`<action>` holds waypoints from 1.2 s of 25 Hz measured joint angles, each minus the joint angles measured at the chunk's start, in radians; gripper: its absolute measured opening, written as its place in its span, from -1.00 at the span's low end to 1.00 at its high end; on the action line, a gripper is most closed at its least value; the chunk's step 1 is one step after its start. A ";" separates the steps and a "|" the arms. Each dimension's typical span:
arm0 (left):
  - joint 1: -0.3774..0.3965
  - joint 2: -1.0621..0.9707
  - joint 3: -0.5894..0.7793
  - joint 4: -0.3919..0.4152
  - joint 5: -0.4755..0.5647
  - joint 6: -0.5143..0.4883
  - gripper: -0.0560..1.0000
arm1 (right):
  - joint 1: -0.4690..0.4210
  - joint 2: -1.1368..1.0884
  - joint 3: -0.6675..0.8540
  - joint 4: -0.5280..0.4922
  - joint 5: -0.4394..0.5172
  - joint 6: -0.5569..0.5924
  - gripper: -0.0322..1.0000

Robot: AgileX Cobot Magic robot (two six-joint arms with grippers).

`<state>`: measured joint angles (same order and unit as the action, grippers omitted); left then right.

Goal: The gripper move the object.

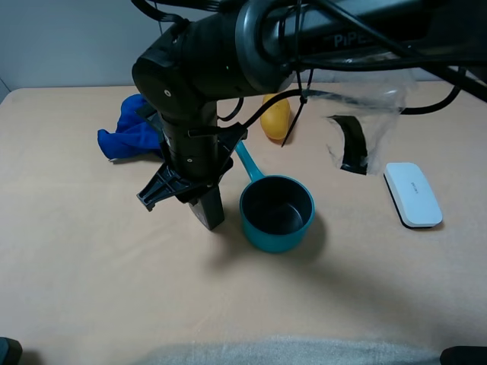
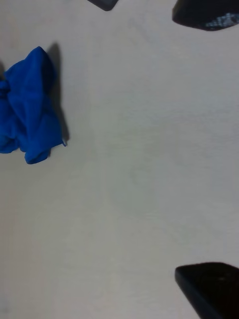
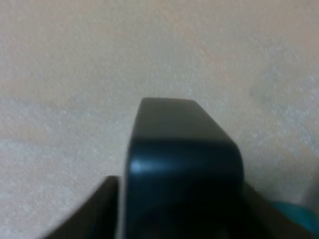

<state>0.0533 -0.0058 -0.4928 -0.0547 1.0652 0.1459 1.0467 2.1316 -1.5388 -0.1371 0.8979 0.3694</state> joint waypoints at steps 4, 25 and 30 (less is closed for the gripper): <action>0.000 0.000 0.000 0.000 0.000 0.000 0.88 | 0.000 0.000 0.000 0.000 0.000 0.001 0.32; 0.000 0.000 0.000 0.000 0.000 0.000 0.88 | 0.000 -0.055 -0.088 0.023 0.159 -0.019 0.41; 0.000 0.000 0.000 0.000 0.000 0.000 0.88 | 0.000 -0.060 -0.179 0.055 0.281 -0.066 0.41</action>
<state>0.0533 -0.0058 -0.4928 -0.0547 1.0652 0.1459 1.0467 2.0720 -1.7181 -0.0825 1.1785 0.3038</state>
